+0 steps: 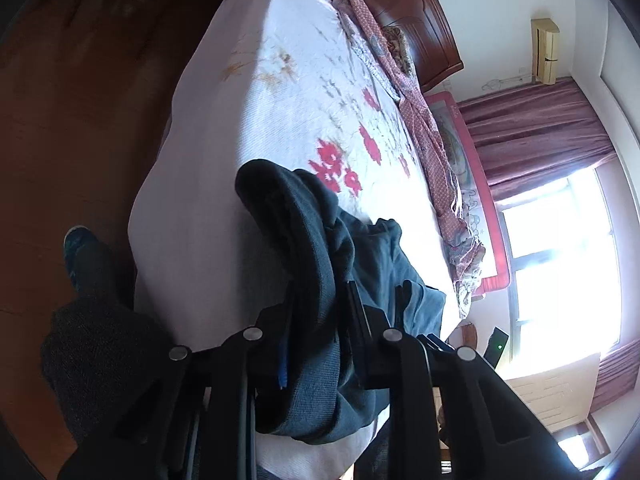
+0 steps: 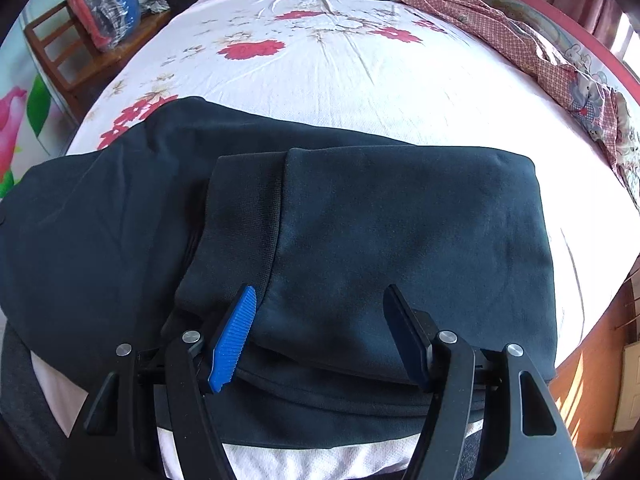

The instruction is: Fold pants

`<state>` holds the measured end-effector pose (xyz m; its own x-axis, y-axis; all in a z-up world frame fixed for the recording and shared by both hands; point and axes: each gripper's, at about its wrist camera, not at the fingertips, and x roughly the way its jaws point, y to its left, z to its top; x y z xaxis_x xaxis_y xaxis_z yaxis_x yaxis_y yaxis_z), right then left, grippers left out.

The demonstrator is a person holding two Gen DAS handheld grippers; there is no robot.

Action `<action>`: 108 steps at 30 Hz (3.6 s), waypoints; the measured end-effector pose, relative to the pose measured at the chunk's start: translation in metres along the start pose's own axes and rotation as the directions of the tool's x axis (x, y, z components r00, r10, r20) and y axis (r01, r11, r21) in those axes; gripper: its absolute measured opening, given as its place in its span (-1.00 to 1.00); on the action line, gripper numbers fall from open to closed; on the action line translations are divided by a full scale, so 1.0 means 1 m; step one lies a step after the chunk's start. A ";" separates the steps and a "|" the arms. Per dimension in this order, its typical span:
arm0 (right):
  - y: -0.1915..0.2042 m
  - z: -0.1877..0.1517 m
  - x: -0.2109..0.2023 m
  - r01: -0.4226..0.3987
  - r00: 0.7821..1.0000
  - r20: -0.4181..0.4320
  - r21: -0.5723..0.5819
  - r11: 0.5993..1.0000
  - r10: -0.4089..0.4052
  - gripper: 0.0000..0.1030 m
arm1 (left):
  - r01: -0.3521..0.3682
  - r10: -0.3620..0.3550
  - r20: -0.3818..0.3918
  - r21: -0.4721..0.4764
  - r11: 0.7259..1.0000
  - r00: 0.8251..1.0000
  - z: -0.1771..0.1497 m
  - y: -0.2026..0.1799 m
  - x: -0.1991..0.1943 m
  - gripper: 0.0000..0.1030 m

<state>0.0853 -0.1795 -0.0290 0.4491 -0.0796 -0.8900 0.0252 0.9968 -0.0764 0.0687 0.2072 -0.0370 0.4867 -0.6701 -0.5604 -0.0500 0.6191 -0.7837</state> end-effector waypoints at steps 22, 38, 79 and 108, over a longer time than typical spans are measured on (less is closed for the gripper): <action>-0.174 -0.080 -0.032 -0.305 0.949 0.253 0.571 0.763 0.190 0.27 | 0.269 -0.037 -0.398 0.544 0.795 0.916 -0.095 -0.313 0.214 0.39; -0.147 -0.056 -0.013 -0.373 0.927 0.196 0.590 0.716 0.320 0.49 | 0.099 -0.054 -0.135 0.359 0.928 0.989 -0.051 -0.188 0.066 0.96; -0.228 -0.059 -0.076 -0.509 0.812 0.563 0.557 0.657 0.151 0.21 | 0.226 -0.047 -0.292 0.616 0.755 0.955 -0.121 -0.261 0.207 0.96; -0.248 -0.129 -0.035 -0.685 0.726 0.593 0.583 0.436 0.349 0.17 | 0.274 0.196 -0.423 0.811 0.517 0.885 -0.205 -0.237 0.190 0.96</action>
<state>-0.0517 -0.4254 -0.0365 0.8641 0.2969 -0.4064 0.2241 0.4961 0.8389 -0.0059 -0.1514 -0.0126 0.0515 -0.6448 -0.7626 0.8150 0.4685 -0.3411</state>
